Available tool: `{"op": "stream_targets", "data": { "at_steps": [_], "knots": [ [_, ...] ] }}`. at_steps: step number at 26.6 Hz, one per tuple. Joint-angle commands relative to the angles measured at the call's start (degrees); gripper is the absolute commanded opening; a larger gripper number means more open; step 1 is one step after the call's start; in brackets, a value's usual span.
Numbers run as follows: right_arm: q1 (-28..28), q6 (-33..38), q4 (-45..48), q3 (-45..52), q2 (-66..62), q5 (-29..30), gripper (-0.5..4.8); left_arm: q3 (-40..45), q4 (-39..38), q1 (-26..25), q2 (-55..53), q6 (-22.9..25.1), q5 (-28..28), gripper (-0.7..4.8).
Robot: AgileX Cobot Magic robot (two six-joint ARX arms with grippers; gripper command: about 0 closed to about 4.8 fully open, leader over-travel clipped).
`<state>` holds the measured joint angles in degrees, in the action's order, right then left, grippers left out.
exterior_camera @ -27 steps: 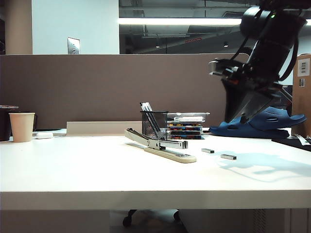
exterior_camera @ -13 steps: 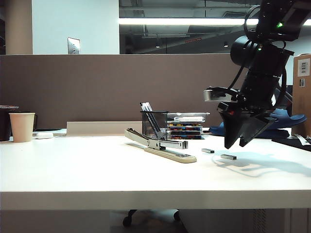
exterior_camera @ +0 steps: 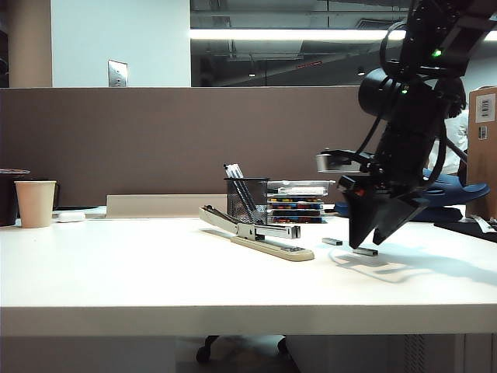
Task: Pick up a set of staples and put them into the open stapler.
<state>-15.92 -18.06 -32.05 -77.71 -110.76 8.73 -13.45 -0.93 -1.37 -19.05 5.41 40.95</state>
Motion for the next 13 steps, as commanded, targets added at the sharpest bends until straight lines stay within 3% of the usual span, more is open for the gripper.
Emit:
{"op": "stream_targets", "data": {
  "at_steps": [1,6,9,13],
  "knots": [
    [-0.3,0.6,1.4,-0.3,-0.7,-0.1,2.52,-0.3,0.5,0.0,0.0,0.2,0.2,-0.05],
    [-0.3,2.1,1.0,-0.3,-1.2,-2.9,2.51,-0.3,0.6,0.0,0.0,0.2,0.2,-0.05],
    [-0.3,2.1,0.8,-0.3,-1.2,-2.8,2.02,-0.3,0.6,0.0,0.0,0.2,0.2,-0.05],
    [-0.4,3.1,0.5,-0.3,-1.3,-2.6,2.01,-0.3,0.6,0.0,0.0,0.2,0.2,-0.05]
  ]
}}
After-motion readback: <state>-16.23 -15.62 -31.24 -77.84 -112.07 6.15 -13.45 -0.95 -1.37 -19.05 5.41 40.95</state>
